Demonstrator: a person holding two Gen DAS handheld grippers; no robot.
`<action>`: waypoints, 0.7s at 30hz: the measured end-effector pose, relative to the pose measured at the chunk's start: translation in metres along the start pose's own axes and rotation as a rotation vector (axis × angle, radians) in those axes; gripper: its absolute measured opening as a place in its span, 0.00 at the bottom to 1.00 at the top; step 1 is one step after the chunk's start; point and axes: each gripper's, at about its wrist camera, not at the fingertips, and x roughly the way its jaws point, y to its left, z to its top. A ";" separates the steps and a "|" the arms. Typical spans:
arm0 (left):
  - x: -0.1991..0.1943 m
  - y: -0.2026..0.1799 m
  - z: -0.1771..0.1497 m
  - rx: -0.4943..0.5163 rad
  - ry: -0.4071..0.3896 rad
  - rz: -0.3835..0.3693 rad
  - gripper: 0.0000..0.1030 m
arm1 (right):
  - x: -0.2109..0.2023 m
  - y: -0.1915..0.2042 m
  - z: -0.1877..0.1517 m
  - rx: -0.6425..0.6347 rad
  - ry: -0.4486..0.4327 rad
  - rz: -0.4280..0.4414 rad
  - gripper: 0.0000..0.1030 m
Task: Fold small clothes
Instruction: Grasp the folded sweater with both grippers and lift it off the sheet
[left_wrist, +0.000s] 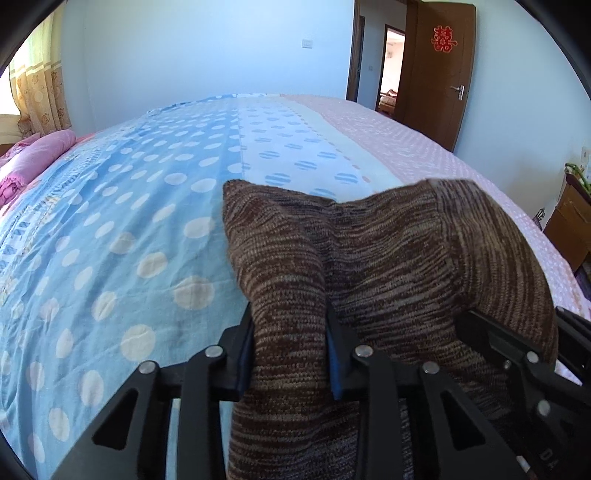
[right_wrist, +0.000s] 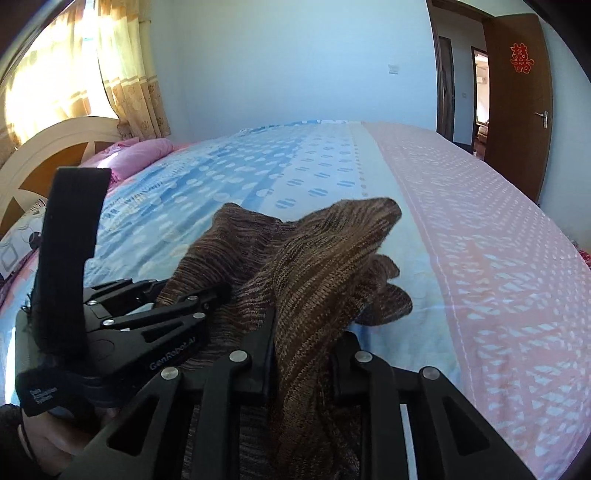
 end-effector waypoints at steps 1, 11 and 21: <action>-0.006 0.000 -0.001 -0.008 -0.007 -0.009 0.32 | -0.009 0.004 0.000 -0.004 -0.011 0.000 0.22; -0.084 -0.020 -0.014 -0.006 -0.073 -0.098 0.32 | -0.113 0.033 -0.017 -0.008 -0.120 -0.012 0.22; -0.144 -0.057 -0.042 0.058 -0.099 -0.166 0.32 | -0.195 0.038 -0.050 0.000 -0.175 -0.053 0.22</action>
